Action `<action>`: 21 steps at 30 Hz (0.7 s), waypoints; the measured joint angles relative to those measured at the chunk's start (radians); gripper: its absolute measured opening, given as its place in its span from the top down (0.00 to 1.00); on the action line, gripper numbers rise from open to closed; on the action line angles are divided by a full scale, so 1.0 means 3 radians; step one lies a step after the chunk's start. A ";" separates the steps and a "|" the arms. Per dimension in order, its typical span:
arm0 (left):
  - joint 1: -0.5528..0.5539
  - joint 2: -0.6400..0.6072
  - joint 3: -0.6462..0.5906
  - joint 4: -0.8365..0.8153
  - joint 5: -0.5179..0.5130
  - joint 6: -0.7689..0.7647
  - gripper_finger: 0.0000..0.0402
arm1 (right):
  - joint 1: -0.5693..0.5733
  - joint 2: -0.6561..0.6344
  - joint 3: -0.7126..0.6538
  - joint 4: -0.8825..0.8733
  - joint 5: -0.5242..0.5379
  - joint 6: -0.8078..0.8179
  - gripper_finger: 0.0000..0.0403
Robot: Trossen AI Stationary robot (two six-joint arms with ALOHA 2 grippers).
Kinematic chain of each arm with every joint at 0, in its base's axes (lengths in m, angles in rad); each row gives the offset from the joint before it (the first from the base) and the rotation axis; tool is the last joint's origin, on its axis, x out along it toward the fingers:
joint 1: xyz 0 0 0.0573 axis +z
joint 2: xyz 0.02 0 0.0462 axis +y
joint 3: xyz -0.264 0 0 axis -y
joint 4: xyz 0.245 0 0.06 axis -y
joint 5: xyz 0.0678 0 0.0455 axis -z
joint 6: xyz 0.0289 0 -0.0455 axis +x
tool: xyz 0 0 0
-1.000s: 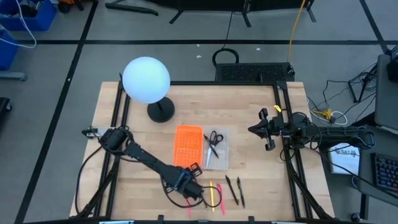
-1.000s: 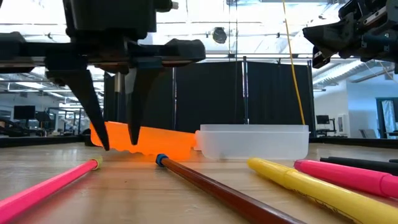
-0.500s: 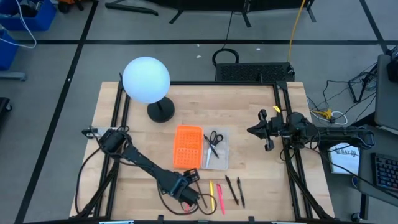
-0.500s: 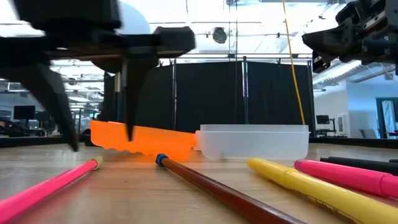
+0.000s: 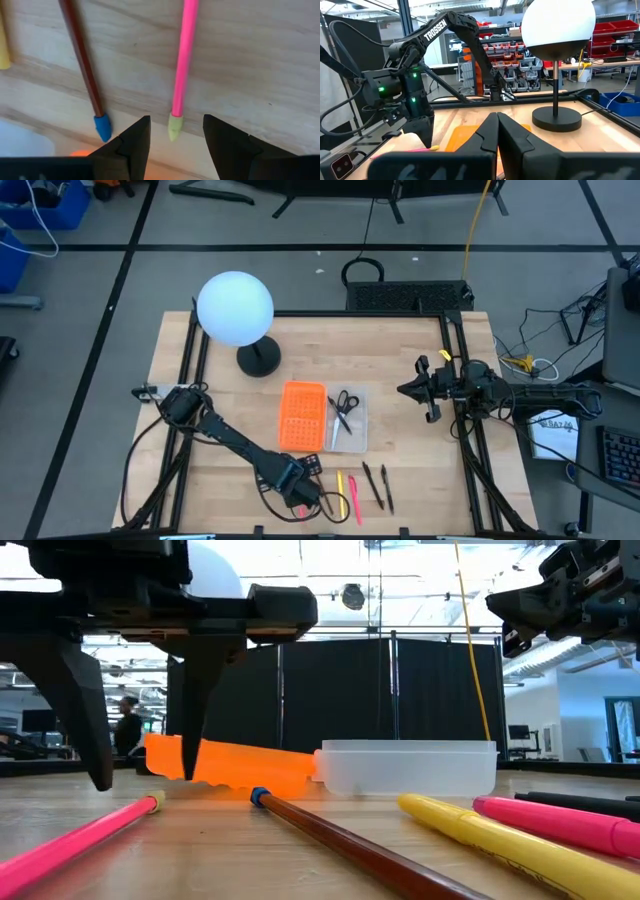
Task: Pick & place school supplies into a supply box
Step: Put the pink pencil into the orange supply box
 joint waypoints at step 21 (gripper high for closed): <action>0.0186 -0.0030 -0.0389 0.0239 0.0122 0.0368 0.62 | 0.0000 0.0000 0.0000 -0.0122 0.0001 0.0000 1.00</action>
